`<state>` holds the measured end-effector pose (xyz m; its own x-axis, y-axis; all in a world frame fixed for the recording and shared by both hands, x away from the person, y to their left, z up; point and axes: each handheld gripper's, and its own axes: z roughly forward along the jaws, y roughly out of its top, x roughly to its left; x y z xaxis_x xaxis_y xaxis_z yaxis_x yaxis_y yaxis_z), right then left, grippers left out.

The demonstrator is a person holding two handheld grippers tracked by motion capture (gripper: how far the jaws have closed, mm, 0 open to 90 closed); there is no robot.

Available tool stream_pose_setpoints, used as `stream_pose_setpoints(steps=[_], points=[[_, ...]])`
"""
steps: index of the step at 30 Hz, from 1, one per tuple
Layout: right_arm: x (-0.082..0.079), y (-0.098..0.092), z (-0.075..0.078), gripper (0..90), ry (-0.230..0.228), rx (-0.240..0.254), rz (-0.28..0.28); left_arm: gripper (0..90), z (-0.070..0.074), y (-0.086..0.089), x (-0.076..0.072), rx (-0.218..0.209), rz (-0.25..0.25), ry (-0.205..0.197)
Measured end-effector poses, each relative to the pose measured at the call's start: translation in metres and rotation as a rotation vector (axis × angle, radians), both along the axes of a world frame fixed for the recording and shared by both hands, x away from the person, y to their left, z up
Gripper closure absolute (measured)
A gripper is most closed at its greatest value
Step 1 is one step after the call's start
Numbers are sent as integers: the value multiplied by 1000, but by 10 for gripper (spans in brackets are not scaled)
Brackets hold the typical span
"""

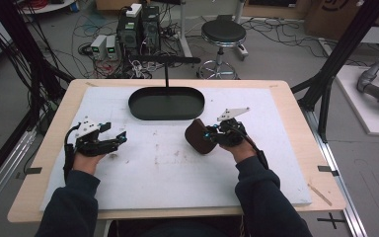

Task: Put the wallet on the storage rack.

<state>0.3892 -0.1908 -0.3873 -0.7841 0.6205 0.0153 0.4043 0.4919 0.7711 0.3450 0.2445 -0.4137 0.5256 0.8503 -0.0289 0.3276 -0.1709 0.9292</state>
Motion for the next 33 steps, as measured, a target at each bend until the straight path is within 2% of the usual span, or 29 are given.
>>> stream_pose_setpoints(steps=[3, 4, 10, 11, 14, 18, 21, 24, 25, 26, 27, 30, 31, 32, 33], points=[[-2, 0, 2, 732, -16, -49, 15, 279, 0, -1, 0, -4, 2, 3], [-3, 2, 0, 718, -30, -58, 37, 279, -1, -1, 0, -4, 0, 4], [-2, 5, 0, 656, -36, -2, 101, 280, 0, 0, 0, -5, -5, 4], [-2, 6, -1, 573, -43, 10, 128, 280, -1, 0, 0, -6, -5, 4], [-2, 8, -4, 488, -61, -9, 115, 280, -1, 0, 0, -6, -7, 5], [0, 8, -7, 482, -62, -12, 108, 280, 0, 0, 0, -8, -7, 1], [0, 9, -9, 456, -72, -50, 92, 280, -1, 0, 0, -8, -8, 1], [1, 10, -11, 442, -82, -61, 90, 279, 0, 0, 0, -7, -9, 0], [3, 11, -13, 443, -61, -74, 87, 279, -1, -1, 0, -12, -9, 0], [3, 11, -13, 443, -61, -74, 87, 279, -1, -1, 0, -12, -9, 0], [4, 15, -20, 452, -21, -96, 102, 279, 0, 0, 0, -9, -8, -1], [4, 21, -26, 449, -19, -121, 102, 279, 0, 0, 0, -11, -7, -1], [5, 25, -31, 471, 5, -123, 120, 280, 0, 0, 0, -14, -6, -1], [5, 25, -31, 471, 5, -123, 120, 280, 0, 0, 0, -15, -7, 1], [5, 30, -35, 510, 23, -130, 130, 279, -1, 1, 0, -12, -5, 0]])
